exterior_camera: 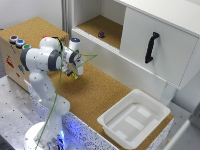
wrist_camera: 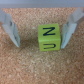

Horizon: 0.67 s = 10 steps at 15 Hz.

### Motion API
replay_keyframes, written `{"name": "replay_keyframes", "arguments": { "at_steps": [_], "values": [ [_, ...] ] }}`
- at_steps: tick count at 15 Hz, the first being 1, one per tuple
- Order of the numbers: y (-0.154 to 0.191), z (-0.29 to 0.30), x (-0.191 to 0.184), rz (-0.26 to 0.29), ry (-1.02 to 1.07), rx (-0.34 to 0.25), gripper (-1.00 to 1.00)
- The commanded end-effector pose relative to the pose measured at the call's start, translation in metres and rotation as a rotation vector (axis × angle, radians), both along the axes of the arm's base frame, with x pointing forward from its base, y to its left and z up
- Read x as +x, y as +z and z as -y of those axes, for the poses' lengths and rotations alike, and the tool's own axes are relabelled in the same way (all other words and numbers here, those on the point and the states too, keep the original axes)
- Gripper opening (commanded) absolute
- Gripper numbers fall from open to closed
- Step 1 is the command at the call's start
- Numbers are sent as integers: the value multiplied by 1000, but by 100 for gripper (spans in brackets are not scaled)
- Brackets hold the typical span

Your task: Put the yellow object inside the left cabinet

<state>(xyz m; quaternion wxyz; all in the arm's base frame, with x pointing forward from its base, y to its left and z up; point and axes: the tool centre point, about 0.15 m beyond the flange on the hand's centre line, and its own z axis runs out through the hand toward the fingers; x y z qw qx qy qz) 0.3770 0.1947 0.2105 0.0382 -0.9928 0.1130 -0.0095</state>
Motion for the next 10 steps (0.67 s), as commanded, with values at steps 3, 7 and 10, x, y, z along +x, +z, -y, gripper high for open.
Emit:
{"name": "replay_keyframes", "arguments": {
  "at_steps": [3,7,10],
  "values": [
    [-3,2,-8,11,-3,26,-100],
    [43,-9,9,102,31,-15,-100],
    [94,-30,26,177,129,-57,-100]
  ]
}}
